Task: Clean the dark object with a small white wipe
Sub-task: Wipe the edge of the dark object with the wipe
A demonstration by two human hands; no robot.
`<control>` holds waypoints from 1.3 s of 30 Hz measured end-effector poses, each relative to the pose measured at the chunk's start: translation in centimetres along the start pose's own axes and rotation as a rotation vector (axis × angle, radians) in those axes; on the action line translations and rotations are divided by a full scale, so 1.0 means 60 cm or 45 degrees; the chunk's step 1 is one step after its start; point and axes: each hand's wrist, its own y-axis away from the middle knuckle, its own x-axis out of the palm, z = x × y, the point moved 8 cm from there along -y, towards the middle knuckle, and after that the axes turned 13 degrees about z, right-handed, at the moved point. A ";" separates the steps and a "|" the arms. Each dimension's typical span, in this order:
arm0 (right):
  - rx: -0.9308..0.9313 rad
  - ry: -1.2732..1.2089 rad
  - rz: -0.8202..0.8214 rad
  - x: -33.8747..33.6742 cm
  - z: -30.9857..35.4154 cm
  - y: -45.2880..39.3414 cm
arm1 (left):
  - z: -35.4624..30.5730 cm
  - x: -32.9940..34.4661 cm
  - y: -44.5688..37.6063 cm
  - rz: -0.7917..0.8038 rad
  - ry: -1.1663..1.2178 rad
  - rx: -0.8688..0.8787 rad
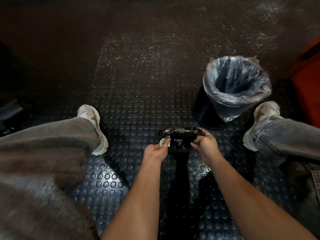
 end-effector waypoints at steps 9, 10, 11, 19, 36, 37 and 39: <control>-0.009 -0.013 0.027 -0.004 0.000 0.000 | 0.034 0.073 -0.049 0.371 0.933 0.044; -0.009 -0.015 0.031 -0.005 0.000 -0.001 | 0.039 0.072 -0.044 0.346 0.957 -0.002; -0.007 -0.017 0.030 -0.005 -0.001 -0.001 | 0.044 0.062 -0.049 0.325 0.918 -0.024; -0.004 -0.039 0.027 -0.007 -0.008 -0.010 | 0.007 0.026 -0.035 0.326 0.816 -0.029; -0.015 -0.033 0.041 -0.017 -0.015 -0.015 | 0.039 0.034 -0.065 0.369 0.964 -0.166; -0.015 -0.038 0.042 -0.017 -0.014 -0.016 | 0.031 0.035 -0.063 0.369 1.081 -0.162; -0.014 -0.052 0.035 -0.018 -0.015 -0.017 | 0.024 0.043 -0.059 0.340 1.199 -0.176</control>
